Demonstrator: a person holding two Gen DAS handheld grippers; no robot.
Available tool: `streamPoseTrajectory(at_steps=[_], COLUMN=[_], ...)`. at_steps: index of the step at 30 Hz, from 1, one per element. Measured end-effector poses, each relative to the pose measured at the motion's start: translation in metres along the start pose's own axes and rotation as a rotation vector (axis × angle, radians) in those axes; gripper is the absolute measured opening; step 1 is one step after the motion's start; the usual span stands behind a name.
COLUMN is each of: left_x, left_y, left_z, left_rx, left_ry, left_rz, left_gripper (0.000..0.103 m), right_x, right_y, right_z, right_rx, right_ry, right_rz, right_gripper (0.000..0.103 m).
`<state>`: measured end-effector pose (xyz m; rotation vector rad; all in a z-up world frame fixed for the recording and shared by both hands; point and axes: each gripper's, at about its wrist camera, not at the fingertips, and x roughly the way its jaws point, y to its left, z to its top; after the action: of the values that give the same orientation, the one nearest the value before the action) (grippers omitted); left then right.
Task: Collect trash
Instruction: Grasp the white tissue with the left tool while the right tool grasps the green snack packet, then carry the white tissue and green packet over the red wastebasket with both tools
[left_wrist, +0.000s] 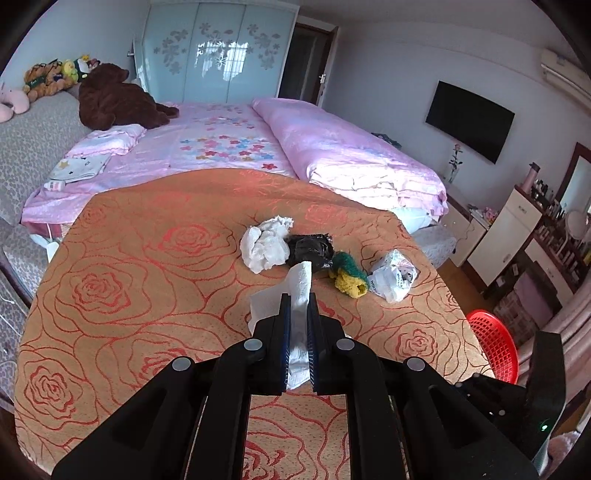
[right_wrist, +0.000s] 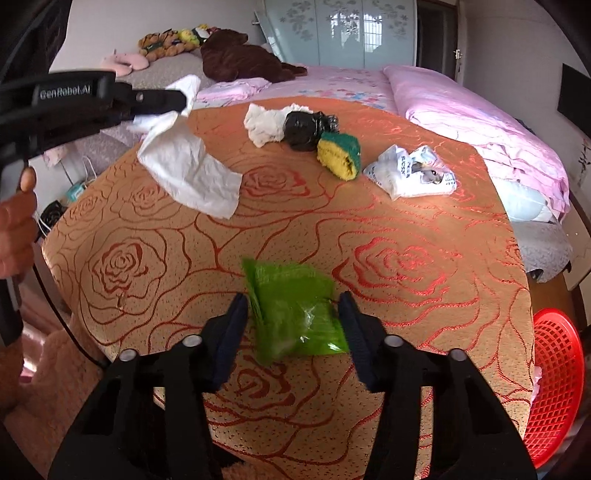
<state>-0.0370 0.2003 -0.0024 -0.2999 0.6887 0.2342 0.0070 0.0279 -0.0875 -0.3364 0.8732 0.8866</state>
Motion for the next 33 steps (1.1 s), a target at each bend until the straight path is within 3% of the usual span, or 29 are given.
streamPoseTrajectory(at_steps=[16, 33], left_x=[-0.007, -0.015], left_y=[-0.016, -0.084], left_z=[0.003, 0.036], left_rx=[0.038, 0.155], left_ry=[-0.013, -0.054], left_rz=[-0.029, -0.167], left_gripper=[0.008, 0.008], right_x=[-0.023, -0.091], right_y=[-0.031, -0.106], right_z=[0.009, 0.021], right_rx=[0.096, 0.265], right_ry=[-0.073, -0.221], right_rz=[-0.066, -0.207], right_gripper=[0.038, 0.038])
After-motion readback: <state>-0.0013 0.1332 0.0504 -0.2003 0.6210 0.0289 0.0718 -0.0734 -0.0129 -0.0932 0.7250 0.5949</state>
